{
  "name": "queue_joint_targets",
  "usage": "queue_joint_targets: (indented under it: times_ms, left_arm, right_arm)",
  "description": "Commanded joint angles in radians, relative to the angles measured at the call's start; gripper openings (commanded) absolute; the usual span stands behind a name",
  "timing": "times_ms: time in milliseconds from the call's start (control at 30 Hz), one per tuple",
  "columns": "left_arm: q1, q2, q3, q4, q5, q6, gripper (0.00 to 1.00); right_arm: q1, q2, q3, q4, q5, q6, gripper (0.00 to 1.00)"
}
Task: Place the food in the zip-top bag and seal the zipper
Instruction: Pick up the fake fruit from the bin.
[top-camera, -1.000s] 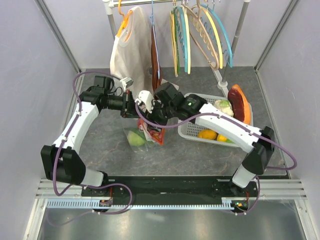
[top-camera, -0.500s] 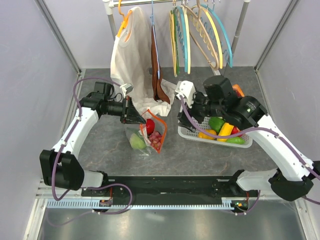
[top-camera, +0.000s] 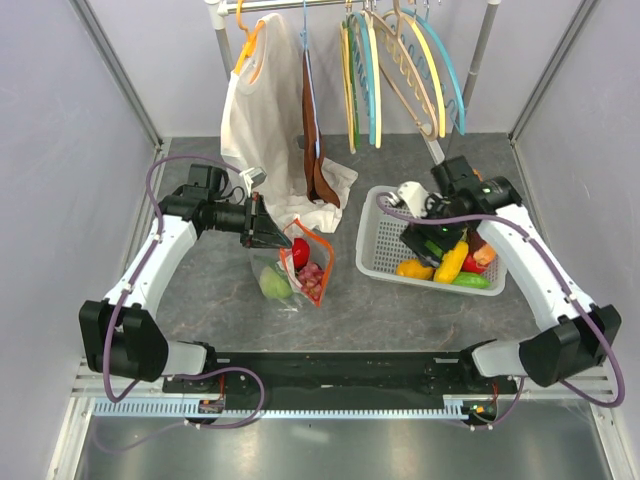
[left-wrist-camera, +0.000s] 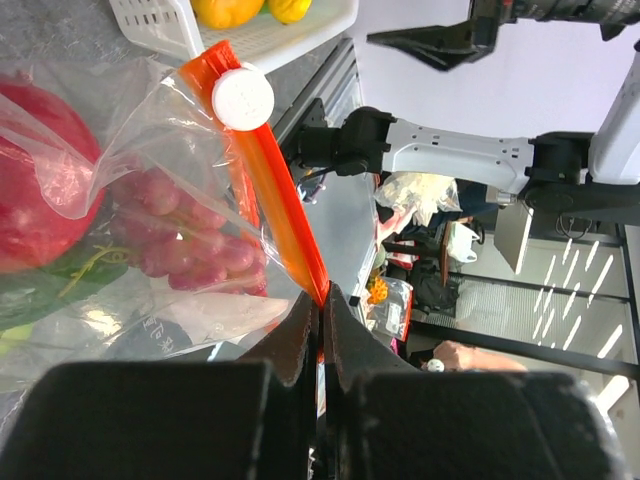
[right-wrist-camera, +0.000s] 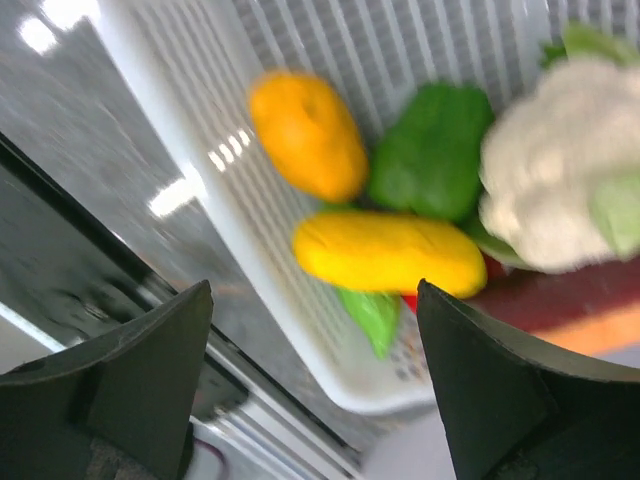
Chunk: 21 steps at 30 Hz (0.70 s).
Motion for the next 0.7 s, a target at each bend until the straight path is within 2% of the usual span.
queue_joint_targets:
  times_ms: [0, 133, 167, 233, 267, 400, 500, 667]
  left_arm:
    - [0.005, -0.032, -0.018, 0.016, 0.008, 0.022, 0.02]
    - [0.004, -0.029, -0.016, 0.016, -0.004, 0.022, 0.02]
    - [0.004, -0.030, -0.016, 0.016, -0.007, 0.024, 0.02]
    - [0.004, -0.033, -0.019, 0.019, -0.010, 0.021, 0.02]
    - [0.004, -0.033, -0.021, 0.021, -0.012, 0.019, 0.02]
    - [0.004, -0.041, -0.029, 0.029, -0.016, 0.018, 0.02]
    - [0.004, -0.041, -0.029, 0.030, -0.015, 0.019, 0.02]
    - [0.004, -0.029, -0.022, 0.030, -0.007, 0.022, 0.02]
  right_arm:
    - [-0.127, -0.069, -0.048, -0.095, 0.051, -0.383, 0.91]
    - [-0.230, -0.043, 0.014, -0.155, 0.012, -0.780, 0.91]
    - [-0.242, -0.026, 0.026, -0.176, -0.004, -0.952, 0.91]
    - [-0.264, -0.013, 0.057, -0.217, -0.050, -1.115, 0.91]
    - [-0.264, -0.013, 0.055, -0.217, -0.066, -1.260, 0.92]
    - [-0.252, -0.043, -0.027, -0.218, -0.086, -1.594, 0.93]
    - [-0.232, -0.080, -0.121, -0.217, -0.066, -1.757, 0.94]
    - [-0.189, -0.094, -0.228, -0.214, 0.000, -1.821, 0.95]
